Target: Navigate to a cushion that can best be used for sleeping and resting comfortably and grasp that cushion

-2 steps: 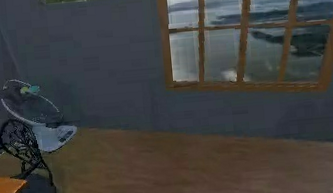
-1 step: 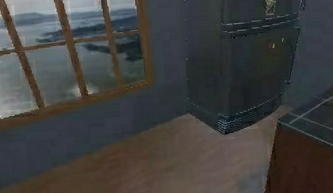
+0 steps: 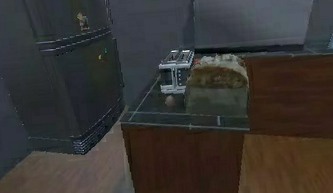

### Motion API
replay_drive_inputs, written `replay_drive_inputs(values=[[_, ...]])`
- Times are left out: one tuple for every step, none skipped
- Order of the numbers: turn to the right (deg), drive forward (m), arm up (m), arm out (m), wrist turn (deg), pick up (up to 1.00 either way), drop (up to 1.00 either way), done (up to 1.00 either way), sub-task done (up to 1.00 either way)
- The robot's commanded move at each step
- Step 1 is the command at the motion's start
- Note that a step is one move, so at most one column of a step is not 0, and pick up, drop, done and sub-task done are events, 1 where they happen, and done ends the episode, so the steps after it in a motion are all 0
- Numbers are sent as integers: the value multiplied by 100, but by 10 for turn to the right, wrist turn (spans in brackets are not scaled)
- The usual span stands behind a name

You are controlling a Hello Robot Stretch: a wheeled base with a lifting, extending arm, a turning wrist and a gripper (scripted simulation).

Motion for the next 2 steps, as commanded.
replay_drive_inputs(values=[[120, 0, 0, 0, 0, 0, 0, 0, 0], [0, 10, 0, 0, 0, 0, 0, 0, 0]])
